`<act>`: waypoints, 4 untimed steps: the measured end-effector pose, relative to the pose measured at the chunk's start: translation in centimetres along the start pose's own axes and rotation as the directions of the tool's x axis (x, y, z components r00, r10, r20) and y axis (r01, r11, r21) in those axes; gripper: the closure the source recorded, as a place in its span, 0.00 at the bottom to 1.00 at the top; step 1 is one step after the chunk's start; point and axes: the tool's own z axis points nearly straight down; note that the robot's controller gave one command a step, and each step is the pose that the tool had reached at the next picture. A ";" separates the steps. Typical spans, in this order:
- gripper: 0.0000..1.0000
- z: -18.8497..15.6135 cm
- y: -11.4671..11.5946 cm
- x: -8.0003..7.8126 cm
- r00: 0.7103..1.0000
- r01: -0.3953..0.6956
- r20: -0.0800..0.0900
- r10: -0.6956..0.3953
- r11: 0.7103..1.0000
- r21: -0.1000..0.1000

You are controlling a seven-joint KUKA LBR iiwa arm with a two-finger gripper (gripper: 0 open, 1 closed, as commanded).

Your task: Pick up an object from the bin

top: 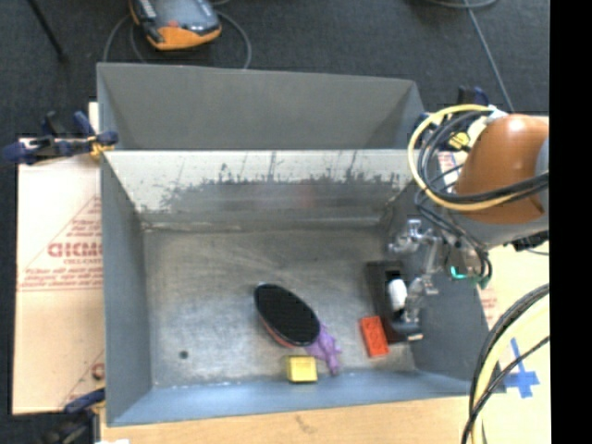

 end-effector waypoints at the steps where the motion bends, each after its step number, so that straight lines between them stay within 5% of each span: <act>1: 0.00 2.0 -0.2 1.6 0.998 0.058 0.011 -0.058 0.998 0.002; 2: 1.00 2.4 -0.3 1.8 0.996 0.082 0.016 -0.082 0.997 0.003; 3: 1.00 2.4 -0.3 1.8 0.996 0.082 0.016 -0.082 0.997 0.003; 4: 1.00 0.8 0.9 2.0 0.973 0.231 0.003 -0.231 0.973 0.003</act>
Offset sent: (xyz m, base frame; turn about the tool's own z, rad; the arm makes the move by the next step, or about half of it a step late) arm -0.0477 0.0034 -0.0632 0.0283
